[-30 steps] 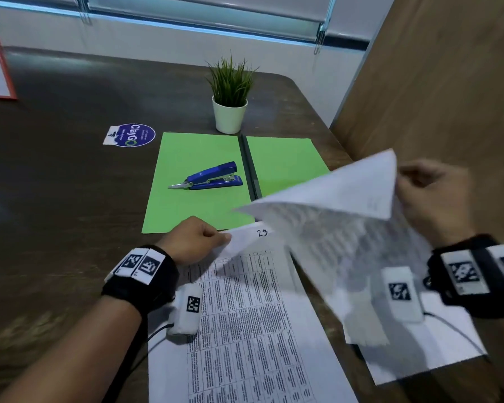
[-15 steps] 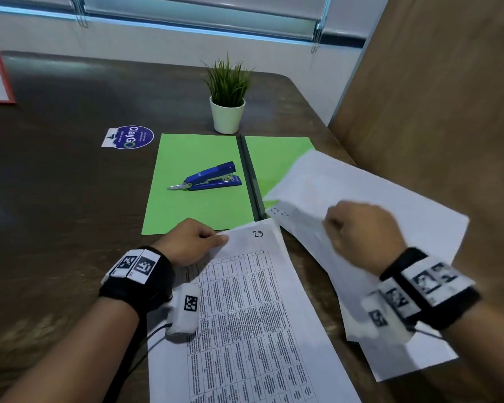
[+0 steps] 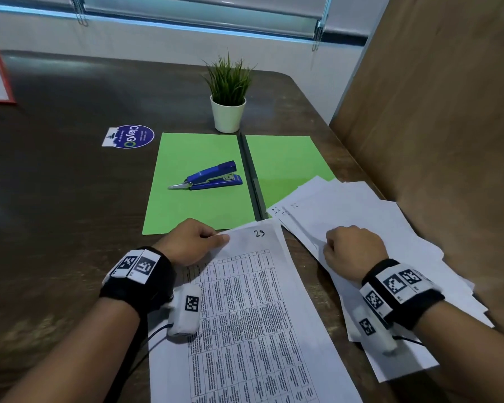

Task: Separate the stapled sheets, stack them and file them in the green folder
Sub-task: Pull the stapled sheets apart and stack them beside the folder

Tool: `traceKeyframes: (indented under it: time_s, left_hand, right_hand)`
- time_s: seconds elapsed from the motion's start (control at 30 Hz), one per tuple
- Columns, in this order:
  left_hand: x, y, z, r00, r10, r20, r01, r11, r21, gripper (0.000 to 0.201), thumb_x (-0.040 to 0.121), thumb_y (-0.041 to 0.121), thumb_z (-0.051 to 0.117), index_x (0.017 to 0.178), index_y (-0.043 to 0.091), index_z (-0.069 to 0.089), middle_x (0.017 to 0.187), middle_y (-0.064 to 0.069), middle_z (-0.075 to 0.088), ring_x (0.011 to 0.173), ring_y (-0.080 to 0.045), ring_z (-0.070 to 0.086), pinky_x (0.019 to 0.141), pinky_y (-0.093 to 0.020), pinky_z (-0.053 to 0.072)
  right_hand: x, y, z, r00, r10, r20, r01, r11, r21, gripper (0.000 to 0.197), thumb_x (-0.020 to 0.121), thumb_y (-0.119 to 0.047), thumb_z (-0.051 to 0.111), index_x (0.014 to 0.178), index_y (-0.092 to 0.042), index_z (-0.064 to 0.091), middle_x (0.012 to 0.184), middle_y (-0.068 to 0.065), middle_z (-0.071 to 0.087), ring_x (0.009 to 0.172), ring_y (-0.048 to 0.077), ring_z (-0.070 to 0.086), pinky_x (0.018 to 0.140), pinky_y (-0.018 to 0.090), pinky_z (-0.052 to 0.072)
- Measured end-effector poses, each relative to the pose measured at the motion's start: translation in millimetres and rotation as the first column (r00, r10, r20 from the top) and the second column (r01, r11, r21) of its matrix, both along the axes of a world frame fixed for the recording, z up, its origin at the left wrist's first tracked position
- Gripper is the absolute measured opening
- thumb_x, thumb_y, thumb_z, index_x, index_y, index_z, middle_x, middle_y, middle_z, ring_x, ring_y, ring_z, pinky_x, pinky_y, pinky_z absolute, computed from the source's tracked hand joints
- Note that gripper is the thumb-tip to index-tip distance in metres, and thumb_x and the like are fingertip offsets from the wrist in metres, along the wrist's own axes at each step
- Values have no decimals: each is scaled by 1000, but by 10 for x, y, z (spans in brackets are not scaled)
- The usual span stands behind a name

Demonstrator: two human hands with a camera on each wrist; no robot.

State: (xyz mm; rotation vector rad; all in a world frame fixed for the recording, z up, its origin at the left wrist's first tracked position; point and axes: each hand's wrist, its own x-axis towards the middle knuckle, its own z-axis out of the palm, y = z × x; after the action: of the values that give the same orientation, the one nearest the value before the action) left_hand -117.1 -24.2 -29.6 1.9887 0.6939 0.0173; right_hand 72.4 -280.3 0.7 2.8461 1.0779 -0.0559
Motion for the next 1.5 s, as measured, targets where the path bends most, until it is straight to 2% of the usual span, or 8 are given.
traceKeyframes:
  time_s: [0.13, 0.33, 0.43, 0.53, 0.7, 1.0, 1.13, 1.5]
  left_hand:
    - [-1, 16, -24, 1000, -11, -9, 11, 1000, -2, 48, 92, 47, 67, 59, 12, 62, 55, -2, 39, 52, -17, 33, 61, -30, 31]
    - [-5, 32, -54, 999, -44, 18, 44, 999, -10, 53, 96, 48, 61, 57, 15, 45, 58, -7, 30, 53, -19, 26, 61, -29, 30]
    - [-11, 55, -68, 997, -72, -9, 72, 997, 30, 50, 94, 45, 65, 63, 6, 58, 56, -4, 42, 51, -19, 36, 57, -30, 33]
    - [-11, 60, -58, 995, -97, -29, 98, 993, 70, 32, 93, 43, 67, 76, 16, 75, 64, 4, 65, 60, -12, 56, 64, -28, 46]
    - [-7, 31, -33, 998, -52, -24, 53, 998, 40, 55, 97, 50, 56, 53, 21, 40, 54, 1, 31, 53, -18, 28, 49, -20, 31]
    - [-6, 30, -55, 999, -43, -32, 44, 999, 28, 59, 93, 58, 57, 53, 19, 39, 54, 0, 30, 56, -18, 34, 91, -49, 53]
    - [-7, 75, -94, 997, -65, -41, 65, 998, -5, 70, 74, 83, 55, 52, 20, 36, 59, -6, 39, 69, -16, 48, 80, -36, 42]
    - [1, -32, 13, 999, 18, -49, -17, 1000, 14, 63, 97, 60, 48, 50, 20, 38, 50, 0, 28, 44, -17, 23, 61, -28, 31]
  right_hand:
    - [-17, 43, 15, 997, -59, -55, 59, 998, 7, 42, 99, -48, 44, 76, -16, 57, 81, 3, 64, 81, 28, 62, 64, 30, 38]
    - [-618, 154, -10, 899, 226, -375, 103, 724, 682, 17, 91, -41, 66, 81, -27, 69, 68, -8, 66, 66, 8, 60, 63, 27, 50]
    - [-764, 181, -255, 779, 310, -545, 172, 731, 661, 28, 87, -41, 72, 112, -35, 65, 91, -12, 68, 81, 0, 63, 73, 17, 51]
    - [-681, 163, -423, 688, 329, -647, 273, 709, 650, 22, 84, -33, 76, 103, -36, 66, 87, -6, 68, 76, 0, 61, 73, 20, 48]
    - [-522, 135, -456, 602, 381, -701, 314, 695, 647, 15, 85, -21, 77, 100, -26, 75, 74, 3, 69, 63, 5, 58, 63, 22, 47]
    - [-424, 211, -433, 602, 322, -731, 368, 700, 612, 23, 95, -15, 65, 73, -16, 72, 51, -5, 56, 45, 3, 46, 52, 12, 38]
    - [-427, 219, -431, 581, 331, -744, 402, 678, 615, 21, 93, -14, 68, 72, -16, 72, 50, -4, 56, 44, 4, 46, 51, 13, 38]
    - [-458, 193, -438, 591, 428, -684, 304, 667, 680, 24, 83, -13, 78, 76, -36, 77, 78, -1, 63, 57, 4, 48, 61, 20, 42]
